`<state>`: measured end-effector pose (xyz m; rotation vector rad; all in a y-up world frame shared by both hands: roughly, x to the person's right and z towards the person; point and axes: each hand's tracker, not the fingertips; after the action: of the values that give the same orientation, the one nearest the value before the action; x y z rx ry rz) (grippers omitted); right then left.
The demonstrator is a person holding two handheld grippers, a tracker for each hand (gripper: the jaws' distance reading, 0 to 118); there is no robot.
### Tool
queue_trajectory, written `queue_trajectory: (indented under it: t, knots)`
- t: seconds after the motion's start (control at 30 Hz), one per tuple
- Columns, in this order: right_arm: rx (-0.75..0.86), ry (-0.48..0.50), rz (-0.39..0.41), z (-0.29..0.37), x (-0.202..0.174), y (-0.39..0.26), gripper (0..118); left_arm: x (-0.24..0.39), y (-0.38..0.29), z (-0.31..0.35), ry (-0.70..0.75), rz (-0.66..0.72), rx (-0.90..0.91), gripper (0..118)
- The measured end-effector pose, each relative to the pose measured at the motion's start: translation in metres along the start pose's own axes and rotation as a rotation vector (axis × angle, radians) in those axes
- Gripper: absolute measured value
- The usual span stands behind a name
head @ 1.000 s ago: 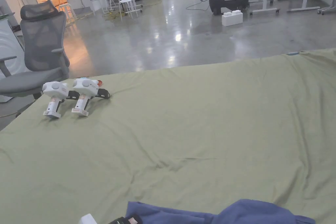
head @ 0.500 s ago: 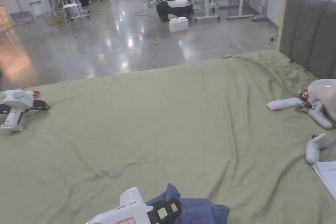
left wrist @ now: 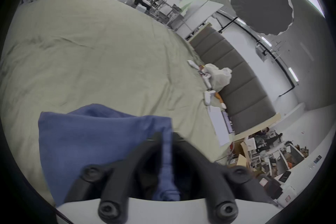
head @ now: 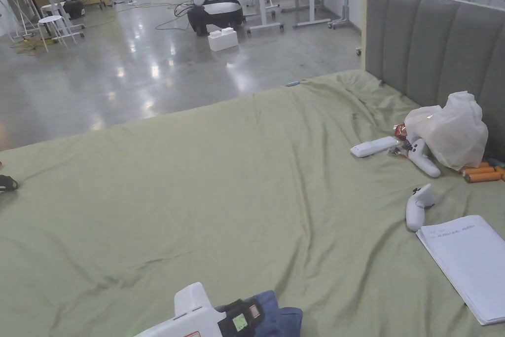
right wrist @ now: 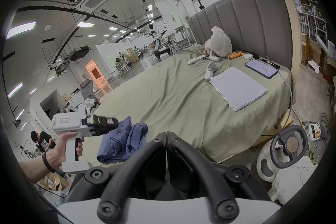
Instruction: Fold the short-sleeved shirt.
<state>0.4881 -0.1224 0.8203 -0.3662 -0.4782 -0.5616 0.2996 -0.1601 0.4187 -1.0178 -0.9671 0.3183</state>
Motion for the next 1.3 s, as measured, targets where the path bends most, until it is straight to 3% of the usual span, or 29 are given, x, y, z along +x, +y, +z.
queue_trajectory:
  t: [0.13, 0.27, 0.43, 0.5, 0.53, 0.57, 0.6, 0.67, 0.8, 0.87, 0.93, 1.0, 1.07, 1.13, 1.3]
  knots:
    - [-0.001, -0.003, 0.008, -0.001, -0.005, 0.001, 0, -0.015, -0.021, -0.027, -0.058, 0.065, -0.116, 2]
    - [-0.033, -0.014, 0.047, -0.003, -0.013, 0.001, 0, -0.014, -0.045, -0.065, 0.02, 0.045, -0.205, 2]
    - [-0.154, 0.009, 0.111, -0.023, -0.032, -0.004, 0, -0.004, -0.042, -0.059, 0.01, 0.011, -0.172, 2]
    - [-0.187, 0.033, 0.152, -0.039, -0.045, -0.004, 0, -0.004, -0.031, -0.038, -0.069, 0.007, -0.149, 11]
    - [-0.214, 0.055, 0.167, -0.051, -0.054, -0.004, 0, -0.006, -0.024, -0.021, -0.117, 0.013, -0.102, 23]
    - [-0.242, 0.08, 0.176, -0.064, -0.062, -0.002, 0, -0.008, -0.017, -0.004, -0.162, 0.015, -0.07, 49]
    - [-0.268, 0.107, 0.19, -0.079, -0.071, 0.001, 0, -0.013, -0.011, 0.013, -0.187, 0.012, -0.044, 67]
    - [-0.297, 0.157, 0.232, -0.114, -0.091, 0.007, 0, -0.024, 0.0, 0.047, -0.158, -0.011, 0.015, 83]
    - [-0.387, 0.219, 0.256, -0.194, -0.122, 0.014, 0, -0.056, 0.008, 0.098, -0.037, -0.06, 0.103, 90]
    - [-0.466, 0.171, 0.298, -0.231, -0.128, 0.009, 0, -0.075, 0.007, 0.108, 0.005, -0.038, 0.083, 95]
    - [-0.546, 0.057, 0.391, -0.26, -0.127, -0.002, 0, -0.094, 0.002, 0.111, 0.027, 0.008, 0.062, 96]
    - [-0.642, 0.013, 0.485, -0.277, -0.119, -0.019, 0, -0.111, -0.004, 0.109, 0.023, 0.054, 0.058, 97]
    - [-0.573, 0.058, 0.477, -0.272, -0.112, -0.025, 0, -0.126, -0.011, 0.099, 0.021, 0.129, 0.041, 98]
    - [-0.574, 0.04, 0.438, -0.266, -0.116, -0.02, 0, -0.139, -0.018, 0.082, 0.004, 0.202, 0.014, 98]
    - [-0.577, 0.028, 0.476, -0.267, -0.12, -0.022, 0, -0.145, -0.025, 0.044, -0.098, 0.287, 0.003, 96]
